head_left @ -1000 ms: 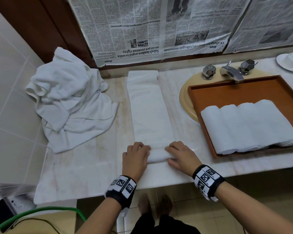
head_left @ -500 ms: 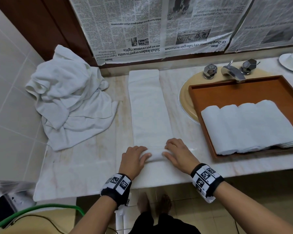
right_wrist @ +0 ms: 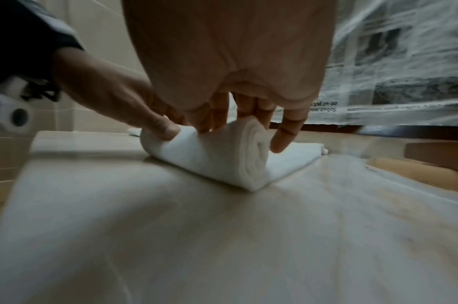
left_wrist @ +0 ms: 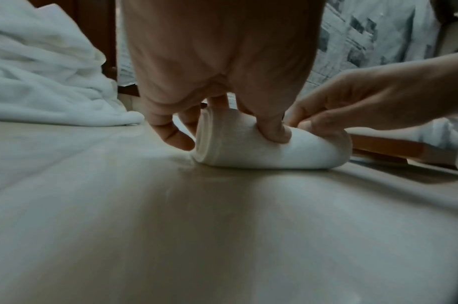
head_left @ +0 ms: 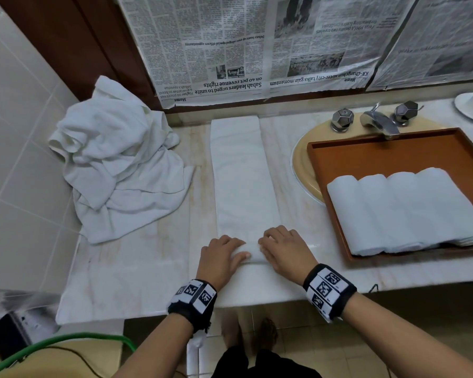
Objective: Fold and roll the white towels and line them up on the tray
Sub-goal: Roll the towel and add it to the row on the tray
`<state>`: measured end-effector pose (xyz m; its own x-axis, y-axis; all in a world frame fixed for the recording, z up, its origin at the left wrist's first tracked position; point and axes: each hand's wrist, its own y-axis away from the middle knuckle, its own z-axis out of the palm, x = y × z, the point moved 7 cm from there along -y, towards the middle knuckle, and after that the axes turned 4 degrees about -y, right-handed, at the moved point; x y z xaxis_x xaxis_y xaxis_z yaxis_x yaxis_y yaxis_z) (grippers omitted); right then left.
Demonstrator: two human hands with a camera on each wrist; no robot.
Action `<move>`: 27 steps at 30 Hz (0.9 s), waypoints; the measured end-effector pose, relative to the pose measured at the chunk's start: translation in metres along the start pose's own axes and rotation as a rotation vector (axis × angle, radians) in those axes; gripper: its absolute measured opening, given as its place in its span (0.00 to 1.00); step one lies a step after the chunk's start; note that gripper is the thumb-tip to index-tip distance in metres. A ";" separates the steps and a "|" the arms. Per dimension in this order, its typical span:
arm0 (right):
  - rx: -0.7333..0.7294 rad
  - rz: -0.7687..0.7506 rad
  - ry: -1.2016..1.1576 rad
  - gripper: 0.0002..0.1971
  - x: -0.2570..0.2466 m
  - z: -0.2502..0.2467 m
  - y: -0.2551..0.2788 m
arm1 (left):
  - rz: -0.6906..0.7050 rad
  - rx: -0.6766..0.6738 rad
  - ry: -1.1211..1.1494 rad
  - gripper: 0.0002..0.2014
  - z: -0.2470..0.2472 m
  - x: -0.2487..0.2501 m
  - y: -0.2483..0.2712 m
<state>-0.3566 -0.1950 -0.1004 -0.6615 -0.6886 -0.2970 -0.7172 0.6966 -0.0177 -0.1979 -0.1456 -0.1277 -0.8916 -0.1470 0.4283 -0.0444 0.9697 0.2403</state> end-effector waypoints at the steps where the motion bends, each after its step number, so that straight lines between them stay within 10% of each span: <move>1: -0.030 -0.004 0.033 0.14 -0.002 0.002 0.001 | -0.020 -0.010 0.021 0.22 0.000 -0.001 -0.002; 10: -0.184 0.213 -0.553 0.18 0.022 0.007 -0.008 | 0.037 0.066 0.052 0.31 -0.001 0.004 0.011; 15: -0.304 0.251 -0.398 0.20 0.016 0.020 -0.002 | 0.063 0.031 -0.099 0.34 0.006 0.003 0.021; 20: 0.005 0.077 0.005 0.16 -0.007 0.006 0.010 | -0.002 -0.022 -0.154 0.30 0.003 0.007 0.018; 27: -0.033 0.104 -0.179 0.22 -0.005 0.013 0.016 | -0.102 -0.033 -0.183 0.33 0.003 0.006 0.021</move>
<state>-0.3617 -0.1775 -0.1118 -0.6853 -0.5642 -0.4604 -0.6555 0.7534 0.0524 -0.2050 -0.1258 -0.1226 -0.9504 -0.2030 0.2354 -0.1263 0.9442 0.3043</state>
